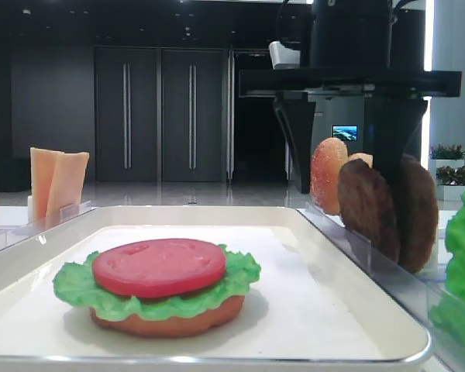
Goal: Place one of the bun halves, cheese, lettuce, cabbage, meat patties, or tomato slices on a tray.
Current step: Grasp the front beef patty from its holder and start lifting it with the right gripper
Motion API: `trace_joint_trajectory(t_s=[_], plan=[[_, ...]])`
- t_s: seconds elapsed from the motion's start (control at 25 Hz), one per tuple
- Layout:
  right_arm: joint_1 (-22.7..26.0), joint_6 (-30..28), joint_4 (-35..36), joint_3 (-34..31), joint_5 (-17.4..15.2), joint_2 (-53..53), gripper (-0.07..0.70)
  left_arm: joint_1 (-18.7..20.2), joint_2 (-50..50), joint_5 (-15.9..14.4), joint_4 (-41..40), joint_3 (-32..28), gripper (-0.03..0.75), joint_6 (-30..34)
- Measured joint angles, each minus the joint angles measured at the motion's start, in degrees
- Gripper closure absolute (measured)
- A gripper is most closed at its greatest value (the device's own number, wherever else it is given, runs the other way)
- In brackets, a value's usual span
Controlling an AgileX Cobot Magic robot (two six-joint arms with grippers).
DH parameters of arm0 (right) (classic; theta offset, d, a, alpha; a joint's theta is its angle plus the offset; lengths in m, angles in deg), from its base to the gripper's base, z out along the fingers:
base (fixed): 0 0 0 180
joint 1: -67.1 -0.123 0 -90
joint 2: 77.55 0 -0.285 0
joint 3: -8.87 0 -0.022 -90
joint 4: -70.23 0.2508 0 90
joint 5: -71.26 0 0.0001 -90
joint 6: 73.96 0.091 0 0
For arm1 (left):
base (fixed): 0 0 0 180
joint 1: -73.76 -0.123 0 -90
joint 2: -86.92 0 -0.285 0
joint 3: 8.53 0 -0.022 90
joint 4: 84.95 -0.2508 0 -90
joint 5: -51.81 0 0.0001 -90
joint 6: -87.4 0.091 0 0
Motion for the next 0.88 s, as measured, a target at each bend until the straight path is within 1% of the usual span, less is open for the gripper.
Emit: trace_joint_trajectory(t_s=[0.2, 0.32, 0.44, 0.64, 0.68, 0.88], plan=[[0.0, -0.4, -1.0, 0.0, -0.1, -1.0, 0.165, 0.0, 0.0, 0.0, 0.0, 0.0, 0.496, 0.0], [0.0, -0.4, -3.0, 0.0, -0.2, -1.0, 0.195, 0.0, 0.0, 0.0, 0.0, 0.0, 0.496, 0.0], [0.0, -0.4, -4.6, 0.0, -0.2, -1.0, 0.266, 0.0, 0.0, 0.0, 0.0, 0.0, 0.496, 0.0], [0.0, -0.4, -6.0, 0.0, -0.4, -1.0, 0.459, 0.0, 0.0, 0.0, 0.0, 0.0, 0.496, 0.0], [0.0, -0.5, -6.2, 0.0, -0.6, -1.0, 0.485, 0.0, 0.0, 0.0, 0.0, 0.0, 0.496, 0.0], [0.0, -1.3, -6.7, 0.0, -2.0, -1.0, 0.489, 0.0, 0.0, 0.0, 0.0, 0.0, 0.496, 0.0]])
